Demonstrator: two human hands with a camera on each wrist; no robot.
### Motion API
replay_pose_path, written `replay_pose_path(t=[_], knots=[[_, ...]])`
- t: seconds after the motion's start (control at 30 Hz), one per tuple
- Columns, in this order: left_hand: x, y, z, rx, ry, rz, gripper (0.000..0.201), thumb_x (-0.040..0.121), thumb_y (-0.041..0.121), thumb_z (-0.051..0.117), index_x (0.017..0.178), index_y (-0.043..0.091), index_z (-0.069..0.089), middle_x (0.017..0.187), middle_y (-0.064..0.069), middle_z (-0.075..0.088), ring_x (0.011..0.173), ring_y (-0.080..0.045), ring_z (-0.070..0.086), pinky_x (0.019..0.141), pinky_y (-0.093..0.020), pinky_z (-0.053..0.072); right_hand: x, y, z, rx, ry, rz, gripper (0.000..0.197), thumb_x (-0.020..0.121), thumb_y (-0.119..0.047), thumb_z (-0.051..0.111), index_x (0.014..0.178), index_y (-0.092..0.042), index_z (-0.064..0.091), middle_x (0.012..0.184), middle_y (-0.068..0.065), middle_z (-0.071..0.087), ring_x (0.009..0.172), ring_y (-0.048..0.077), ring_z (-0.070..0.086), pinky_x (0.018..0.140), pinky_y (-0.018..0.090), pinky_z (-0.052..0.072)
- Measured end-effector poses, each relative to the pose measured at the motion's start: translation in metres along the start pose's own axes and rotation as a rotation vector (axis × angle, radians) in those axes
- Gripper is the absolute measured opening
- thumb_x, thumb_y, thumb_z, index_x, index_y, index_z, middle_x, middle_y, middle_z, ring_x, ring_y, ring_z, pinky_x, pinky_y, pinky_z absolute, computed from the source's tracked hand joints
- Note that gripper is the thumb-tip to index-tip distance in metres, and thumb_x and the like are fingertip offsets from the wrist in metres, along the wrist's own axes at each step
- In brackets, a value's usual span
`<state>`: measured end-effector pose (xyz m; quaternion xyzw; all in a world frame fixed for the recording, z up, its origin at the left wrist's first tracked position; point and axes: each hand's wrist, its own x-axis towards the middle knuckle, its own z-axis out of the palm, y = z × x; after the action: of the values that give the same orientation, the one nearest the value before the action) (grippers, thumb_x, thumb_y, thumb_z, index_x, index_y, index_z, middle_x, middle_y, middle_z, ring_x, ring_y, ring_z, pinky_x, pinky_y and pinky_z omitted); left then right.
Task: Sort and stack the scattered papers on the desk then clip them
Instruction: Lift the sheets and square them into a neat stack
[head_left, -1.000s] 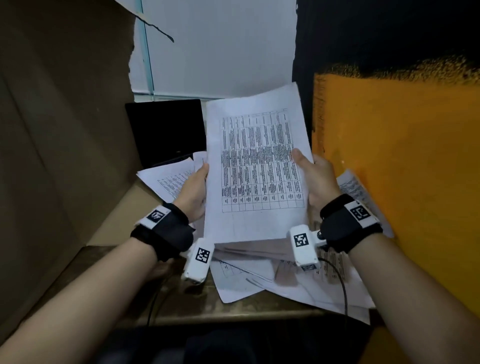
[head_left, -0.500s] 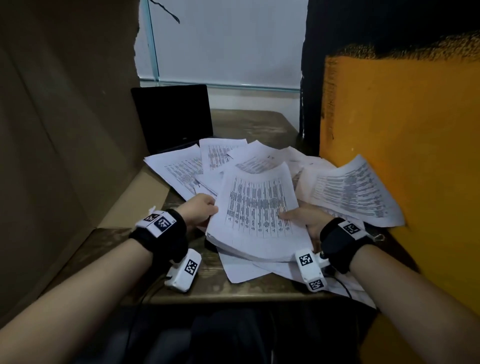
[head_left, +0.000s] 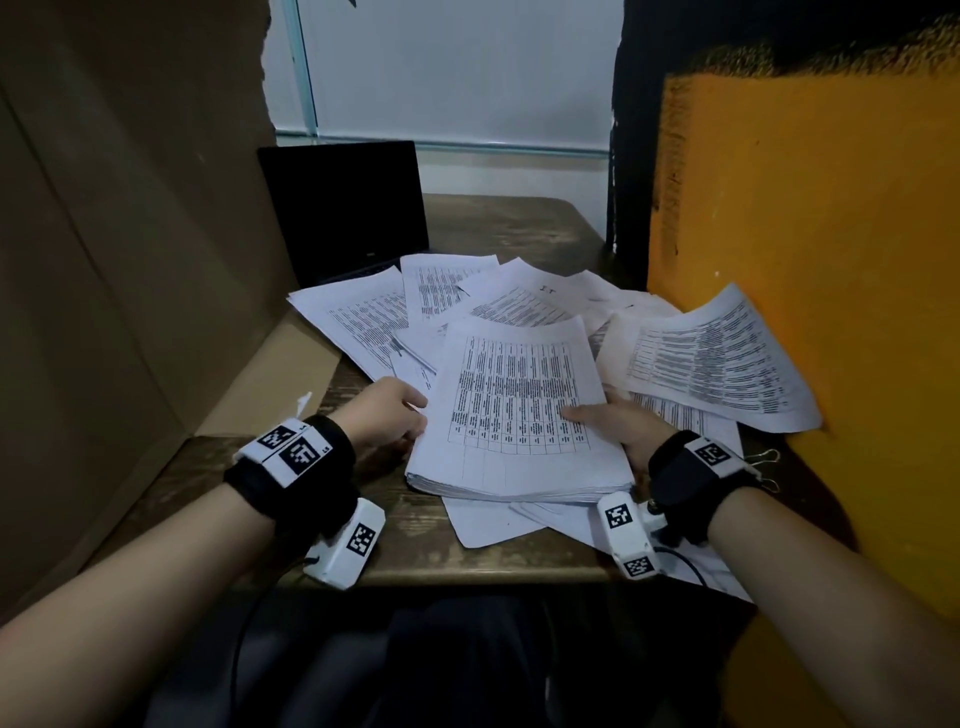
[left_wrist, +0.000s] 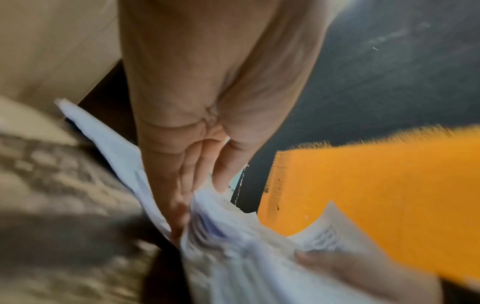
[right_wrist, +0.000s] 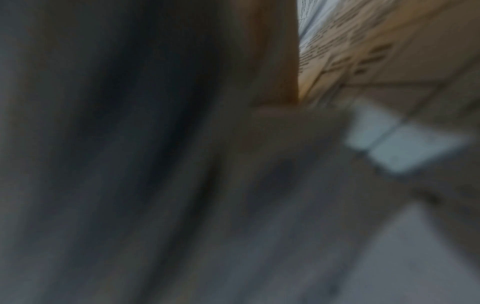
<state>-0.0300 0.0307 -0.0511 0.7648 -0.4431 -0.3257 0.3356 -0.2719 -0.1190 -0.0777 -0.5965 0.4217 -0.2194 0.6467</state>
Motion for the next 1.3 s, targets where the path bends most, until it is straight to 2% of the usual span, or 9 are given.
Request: replay_pose_path(t=[0.13, 0.23, 0.4, 0.5, 0.6, 0.73, 1.0, 1.17, 1.3], knots=[[0.002, 0.002, 0.006, -0.258, -0.090, -0.112, 0.028, 0.097, -0.006, 0.038, 0.079, 0.006, 0.055, 0.082, -0.015, 0.057, 0.064, -0.020, 0.052, 0.047, -0.021, 0.048, -0.002, 0.000, 0.002, -0.010, 0.004, -0.016, 0.031, 0.094, -0.024, 0.061, 0.125, -0.017, 0.058, 0.118, 0.006, 0.068, 0.106, 0.023, 0.066, 0.086, 0.036, 0.056], [0.001, 0.004, 0.011, -0.496, -0.160, -0.170, 0.026, 0.101, 0.002, 0.036, 0.098, 0.004, 0.062, 0.082, -0.008, 0.070, 0.063, -0.015, 0.065, 0.049, -0.020, 0.055, -0.002, 0.000, 0.001, -0.065, 0.047, -0.023, 0.039, 0.096, -0.029, 0.059, 0.132, -0.015, 0.054, 0.124, 0.004, 0.064, 0.112, 0.022, 0.063, 0.102, 0.040, 0.048], [-0.004, 0.011, 0.012, -0.710, -0.262, -0.164, 0.027, 0.102, 0.011, 0.039, 0.123, 0.004, 0.053, 0.098, -0.008, 0.071, 0.066, -0.016, 0.073, 0.054, -0.028, 0.059, -0.002, 0.001, -0.003, -0.067, 0.026, 0.013, 0.015, 0.094, -0.024, 0.062, 0.109, -0.021, 0.063, 0.114, 0.007, 0.069, 0.107, 0.027, 0.066, 0.096, 0.042, 0.052], [-0.007, 0.012, 0.013, -0.673, -0.272, -0.126, 0.020, 0.100, 0.012, 0.043, 0.117, 0.007, 0.054, 0.081, -0.002, 0.074, 0.058, -0.012, 0.071, 0.048, -0.022, 0.056, -0.004, 0.001, -0.004, -0.093, 0.040, 0.023, 0.028, 0.091, -0.025, 0.066, 0.117, -0.017, 0.062, 0.119, 0.010, 0.068, 0.109, 0.028, 0.066, 0.099, 0.046, 0.050], [-0.010, 0.017, 0.012, -0.672, -0.282, -0.085, 0.019, 0.099, 0.017, 0.047, 0.114, 0.009, 0.055, 0.086, -0.004, 0.073, 0.057, -0.012, 0.070, 0.046, -0.021, 0.055, -0.004, 0.002, -0.006, -0.095, 0.042, 0.030, 0.040, 0.091, -0.024, 0.066, 0.128, -0.011, 0.059, 0.120, 0.011, 0.068, 0.109, 0.029, 0.066, 0.096, 0.043, 0.052], [-0.008, 0.022, 0.015, -0.701, -0.326, -0.064, 0.035, 0.095, 0.028, 0.052, 0.125, 0.010, 0.049, 0.119, -0.017, 0.063, 0.069, -0.018, 0.072, 0.069, -0.035, 0.062, -0.005, 0.003, -0.007, -0.075, 0.048, 0.024, 0.027, 0.093, -0.022, 0.063, 0.119, -0.018, 0.059, 0.115, 0.010, 0.069, 0.104, 0.028, 0.066, 0.085, 0.035, 0.056], [0.001, 0.022, 0.020, -0.717, -0.334, -0.070, 0.043, 0.091, 0.021, 0.060, 0.130, 0.015, 0.044, 0.111, -0.012, 0.065, 0.075, -0.026, 0.070, 0.064, -0.034, 0.060, -0.011, 0.001, -0.007, -0.070, 0.017, 0.019, 0.027, 0.096, -0.021, 0.058, 0.123, -0.018, 0.056, 0.100, 0.000, 0.069, 0.087, 0.015, 0.066, 0.072, 0.026, 0.057], [0.008, 0.018, 0.017, -0.678, -0.243, -0.127, 0.039, 0.099, 0.035, 0.045, 0.116, 0.003, 0.056, 0.094, -0.006, 0.072, 0.071, -0.018, 0.068, 0.060, -0.030, 0.056, -0.017, -0.002, -0.008, -0.110, 0.052, -0.057, 0.039, 0.095, -0.016, 0.059, 0.132, -0.017, 0.045, 0.118, 0.000, 0.060, 0.091, 0.012, 0.059, 0.055, 0.004, 0.048], [0.012, 0.024, 0.006, -0.561, -0.068, -0.127, 0.047, 0.097, 0.052, 0.037, 0.086, 0.012, 0.060, 0.077, -0.001, 0.066, 0.060, -0.016, 0.059, 0.048, -0.023, 0.046, -0.022, -0.011, -0.007, -0.006, 0.026, -0.177, 0.062, 0.085, -0.032, 0.071, 0.140, -0.020, 0.045, 0.131, 0.003, 0.062, 0.107, 0.017, 0.064, 0.091, 0.036, 0.055]])
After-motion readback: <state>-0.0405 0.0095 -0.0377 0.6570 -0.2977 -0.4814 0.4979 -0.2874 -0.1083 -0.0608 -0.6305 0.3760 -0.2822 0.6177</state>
